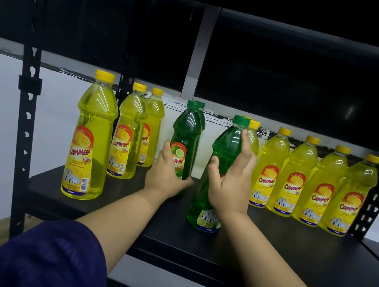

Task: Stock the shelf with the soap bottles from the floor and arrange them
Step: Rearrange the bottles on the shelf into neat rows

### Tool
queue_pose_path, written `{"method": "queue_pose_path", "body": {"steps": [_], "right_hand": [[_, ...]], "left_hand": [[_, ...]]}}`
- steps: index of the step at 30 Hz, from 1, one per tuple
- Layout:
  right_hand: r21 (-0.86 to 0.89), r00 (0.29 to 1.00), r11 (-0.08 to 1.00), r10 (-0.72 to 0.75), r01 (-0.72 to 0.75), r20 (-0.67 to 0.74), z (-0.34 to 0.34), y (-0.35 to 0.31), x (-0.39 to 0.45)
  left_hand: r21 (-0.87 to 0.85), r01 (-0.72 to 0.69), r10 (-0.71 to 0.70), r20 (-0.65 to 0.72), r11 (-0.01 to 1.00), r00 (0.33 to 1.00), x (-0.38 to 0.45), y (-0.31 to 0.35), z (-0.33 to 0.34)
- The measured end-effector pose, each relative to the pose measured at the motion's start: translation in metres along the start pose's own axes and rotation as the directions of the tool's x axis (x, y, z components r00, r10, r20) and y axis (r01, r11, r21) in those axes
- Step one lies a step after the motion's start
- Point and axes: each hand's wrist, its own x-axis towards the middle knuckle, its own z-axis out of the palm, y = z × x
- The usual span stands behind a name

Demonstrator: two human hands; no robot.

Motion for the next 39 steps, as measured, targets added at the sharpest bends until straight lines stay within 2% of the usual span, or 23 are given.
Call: {"method": "queue_pose_path", "body": {"steps": [4, 6, 10, 13, 15, 18, 21, 23, 25, 27, 33, 39], "right_hand": [[-0.002, 1.000, 1.000, 0.018, -0.018, 0.022, 0.000, -0.005, 0.001], [-0.002, 0.998, 1.000, 0.027, -0.027, 0.049, 0.002, -0.009, 0.001], [0.007, 0.991, 0.999, 0.050, -0.051, 0.127, 0.014, -0.029, -0.001], [0.021, 0.977, 0.999, 0.036, -0.042, 0.212, 0.024, -0.050, 0.000], [0.045, 0.950, 0.999, 0.001, -0.016, 0.311, 0.024, -0.061, 0.000], [0.074, 0.873, 0.997, -0.045, 0.009, 0.487, 0.004, -0.064, -0.001], [0.017, 0.839, 0.998, -0.065, 0.066, 0.539, -0.029, -0.041, -0.021], [-0.170, 0.828, 0.985, 0.068, 0.033, 0.557, -0.050, -0.006, -0.040], [-0.365, 0.759, 0.929, 0.283, -0.065, 0.586, -0.067, 0.023, -0.056], [-0.456, 0.693, 0.879, 0.417, -0.141, 0.589, -0.075, 0.037, -0.062], [-0.505, 0.627, 0.856, 0.453, -0.108, 0.634, -0.073, 0.037, -0.062], [-0.503, 0.612, 0.856, 0.461, -0.116, 0.643, -0.074, 0.038, -0.062]], "left_hand": [[-0.044, 0.113, -0.109, 0.086, 0.993, 0.990, -0.008, 0.002, -0.014], [-0.111, 0.135, -0.132, 0.041, 0.985, 0.990, -0.018, 0.002, -0.030], [-0.349, -0.028, -0.014, -0.115, 0.937, 0.993, -0.064, 0.002, -0.062], [-0.451, -0.094, 0.032, -0.143, 0.887, 0.989, -0.094, 0.006, -0.079], [-0.445, -0.084, 0.038, -0.112, 0.892, 0.993, -0.103, 0.008, -0.086], [-0.419, -0.038, 0.015, -0.058, 0.907, 0.998, -0.109, 0.007, -0.092], [-0.354, -0.009, -0.019, -0.075, 0.935, 0.997, -0.113, 0.010, -0.095], [-0.237, 0.034, -0.056, -0.086, 0.971, 0.995, -0.113, 0.018, -0.092], [-0.132, 0.080, -0.091, -0.080, 0.988, 0.993, -0.112, 0.027, -0.085], [-0.074, 0.107, -0.113, -0.083, 0.992, 0.990, -0.110, 0.031, -0.075], [-0.043, 0.127, -0.131, -0.129, 0.991, 0.983, -0.110, 0.023, -0.065], [-0.107, 0.133, -0.151, -0.190, 0.985, 0.970, -0.118, 0.020, -0.071]]}}
